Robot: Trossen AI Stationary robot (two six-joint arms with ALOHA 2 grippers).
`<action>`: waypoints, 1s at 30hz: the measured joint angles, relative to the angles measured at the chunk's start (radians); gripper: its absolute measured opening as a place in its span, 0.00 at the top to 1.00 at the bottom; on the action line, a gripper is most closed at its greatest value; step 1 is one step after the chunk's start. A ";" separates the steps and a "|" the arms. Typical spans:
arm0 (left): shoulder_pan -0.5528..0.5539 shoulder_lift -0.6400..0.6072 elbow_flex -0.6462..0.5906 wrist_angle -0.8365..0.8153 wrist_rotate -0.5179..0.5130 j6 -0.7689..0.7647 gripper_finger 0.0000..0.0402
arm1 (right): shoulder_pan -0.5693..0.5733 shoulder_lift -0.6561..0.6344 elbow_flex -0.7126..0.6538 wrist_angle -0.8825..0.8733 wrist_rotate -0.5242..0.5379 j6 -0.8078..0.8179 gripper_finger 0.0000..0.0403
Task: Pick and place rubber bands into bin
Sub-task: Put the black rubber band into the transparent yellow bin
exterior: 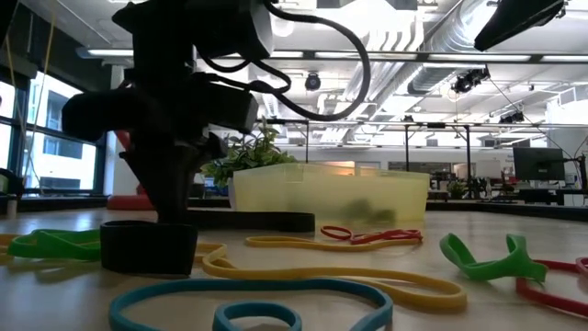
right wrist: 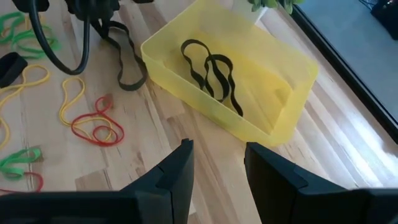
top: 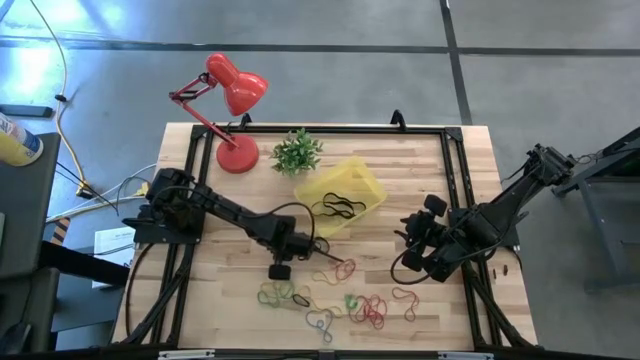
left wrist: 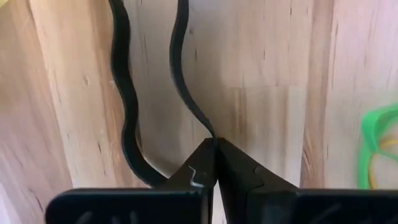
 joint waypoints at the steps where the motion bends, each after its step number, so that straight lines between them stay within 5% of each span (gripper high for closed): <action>1: 0.000 -0.009 0.006 -0.029 0.015 0.012 0.99 | 0.000 0.000 0.000 0.000 0.006 0.002 0.67; 10: -0.001 -0.144 0.159 -0.237 0.060 0.179 1.00 | 0.000 0.000 0.000 0.011 0.037 0.002 0.67; 18: 0.019 -0.203 0.350 -0.350 -0.108 0.318 1.00 | -0.037 0.000 0.000 0.015 0.040 0.001 0.67; 30: 0.217 -0.196 0.408 -0.244 -0.177 0.550 1.00 | -0.086 0.000 0.000 0.042 0.033 -0.001 0.67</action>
